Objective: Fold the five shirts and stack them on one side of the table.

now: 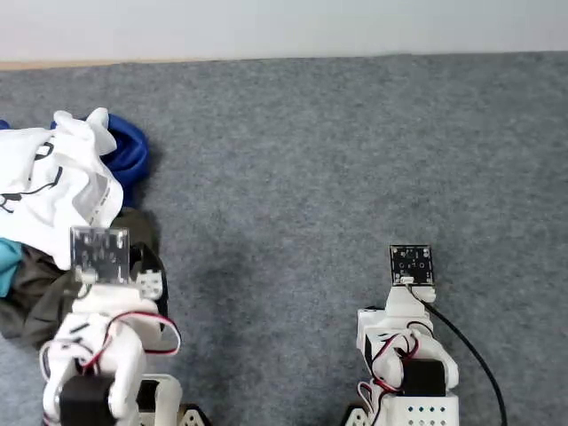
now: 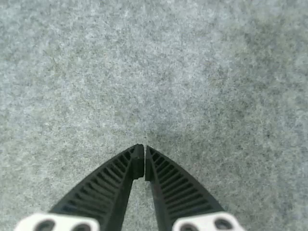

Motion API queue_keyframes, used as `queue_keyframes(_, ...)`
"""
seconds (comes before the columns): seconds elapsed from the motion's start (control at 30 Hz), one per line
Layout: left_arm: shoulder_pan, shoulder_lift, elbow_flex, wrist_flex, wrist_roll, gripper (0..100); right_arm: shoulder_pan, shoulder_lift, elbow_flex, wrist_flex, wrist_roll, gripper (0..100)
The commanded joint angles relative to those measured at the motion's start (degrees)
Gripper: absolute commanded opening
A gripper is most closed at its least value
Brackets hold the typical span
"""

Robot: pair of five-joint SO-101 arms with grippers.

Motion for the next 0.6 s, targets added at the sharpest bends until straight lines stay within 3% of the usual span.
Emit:
queue_keyframes(0.0, 0.44, 11.52, -8.48, 0.26, 1.67, 0, 0.57, -0.31, 0.88, 0.22, 0.7, 1.0)
queue_keyframes(0.33, 0.44, 31.91, -25.89, 11.6, 1.93, 0, 0.4, -0.31, 0.88, 0.22, 0.7, 1.0)
queue_keyframes(0.57, 0.44, 42.64, -30.55, 12.48, 1.93, 0, 0.31, -0.31, 0.88, 0.22, 0.7, 1.3)
